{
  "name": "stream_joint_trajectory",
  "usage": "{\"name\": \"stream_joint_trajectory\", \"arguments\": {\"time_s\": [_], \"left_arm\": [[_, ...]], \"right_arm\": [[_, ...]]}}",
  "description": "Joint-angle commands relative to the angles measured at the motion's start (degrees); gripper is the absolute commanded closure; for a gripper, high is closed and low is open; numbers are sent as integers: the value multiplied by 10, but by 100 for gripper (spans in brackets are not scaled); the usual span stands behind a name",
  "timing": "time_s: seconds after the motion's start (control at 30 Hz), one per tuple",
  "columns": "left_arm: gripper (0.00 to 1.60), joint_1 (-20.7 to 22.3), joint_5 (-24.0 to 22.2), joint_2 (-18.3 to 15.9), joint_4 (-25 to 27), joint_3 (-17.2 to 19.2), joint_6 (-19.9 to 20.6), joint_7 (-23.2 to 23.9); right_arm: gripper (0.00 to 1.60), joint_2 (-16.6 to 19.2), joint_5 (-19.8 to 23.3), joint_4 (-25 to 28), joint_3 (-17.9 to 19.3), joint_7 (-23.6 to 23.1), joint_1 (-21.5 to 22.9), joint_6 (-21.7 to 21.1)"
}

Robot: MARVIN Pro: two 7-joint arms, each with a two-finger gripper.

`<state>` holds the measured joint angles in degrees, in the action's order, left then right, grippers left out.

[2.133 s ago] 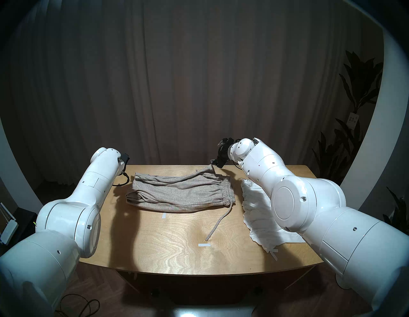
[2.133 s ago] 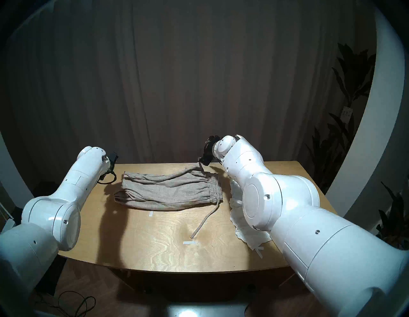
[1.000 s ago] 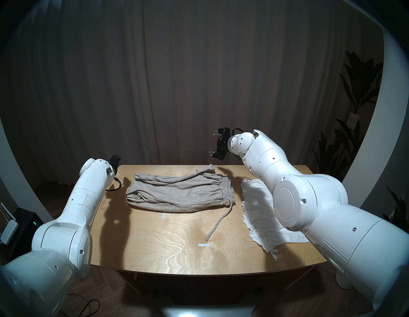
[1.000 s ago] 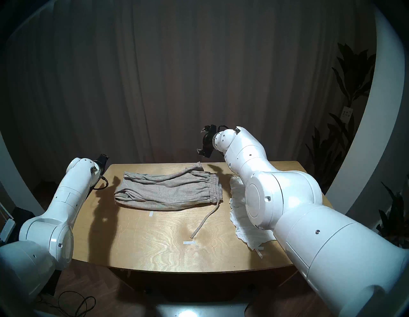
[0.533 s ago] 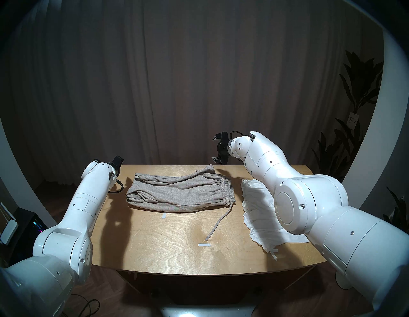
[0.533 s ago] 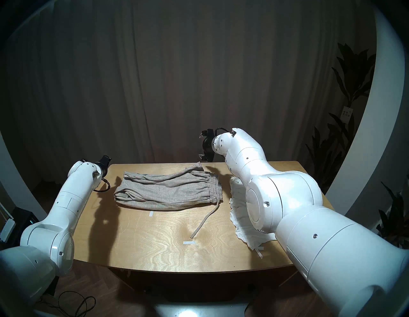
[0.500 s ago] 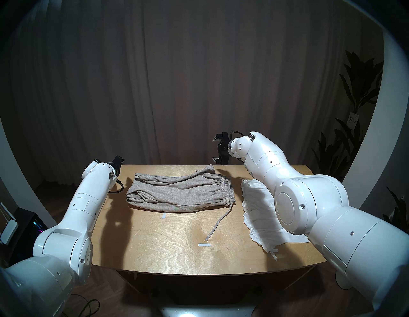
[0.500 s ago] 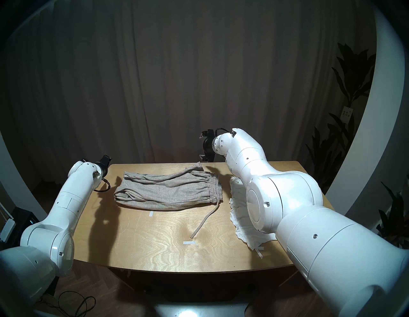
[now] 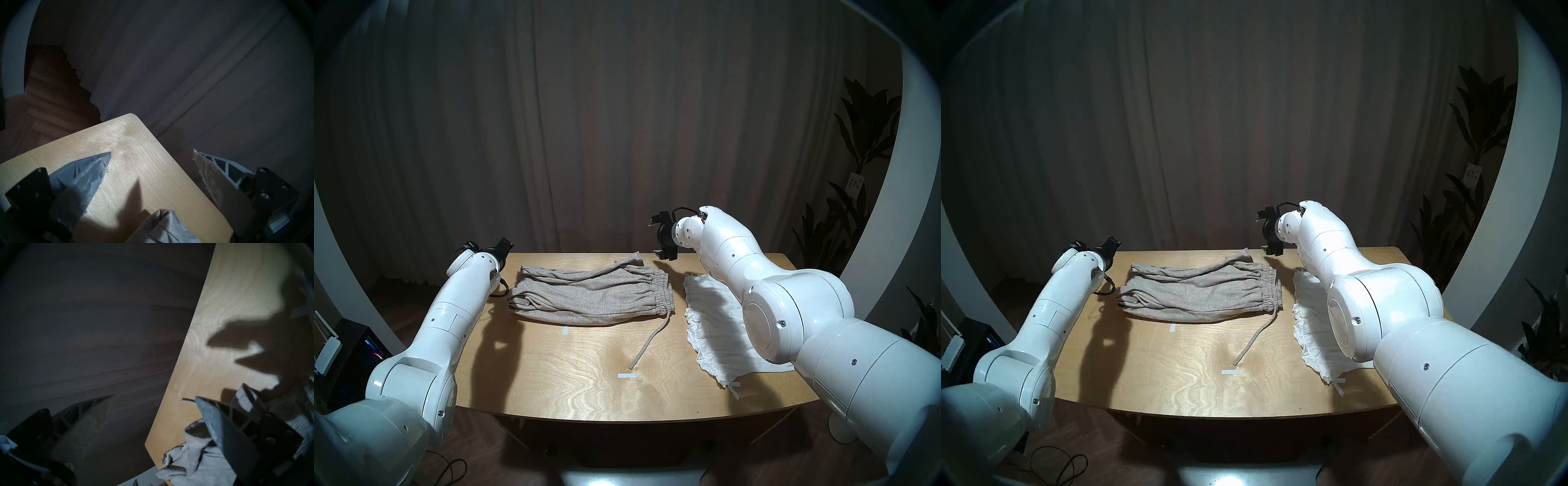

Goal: Fold pants twice and stack them

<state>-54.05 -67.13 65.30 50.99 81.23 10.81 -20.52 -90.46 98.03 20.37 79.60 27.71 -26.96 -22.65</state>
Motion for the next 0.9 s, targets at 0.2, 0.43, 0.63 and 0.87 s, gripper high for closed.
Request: {"name": "stream_joint_trajectory", "arguments": {"time_s": [0.2, 0.43, 0.63, 0.87], "left_arm": [[0, -18, 32, -12, 52, -28, -17, 10], [0, -30, 48, -20, 70, -43, -26, 11], [0, -40, 60, -28, 83, -52, -32, 10], [0, -51, 68, -34, 91, -59, -36, 9]], "right_arm": [[0, 20, -52, 28, -48, -16, 9, -11], [0, 25, -79, 37, -76, -24, 4, -17], [0, 25, -110, 40, -111, -31, -9, -24], [0, 30, -136, 42, -139, -34, -17, -26]]}}
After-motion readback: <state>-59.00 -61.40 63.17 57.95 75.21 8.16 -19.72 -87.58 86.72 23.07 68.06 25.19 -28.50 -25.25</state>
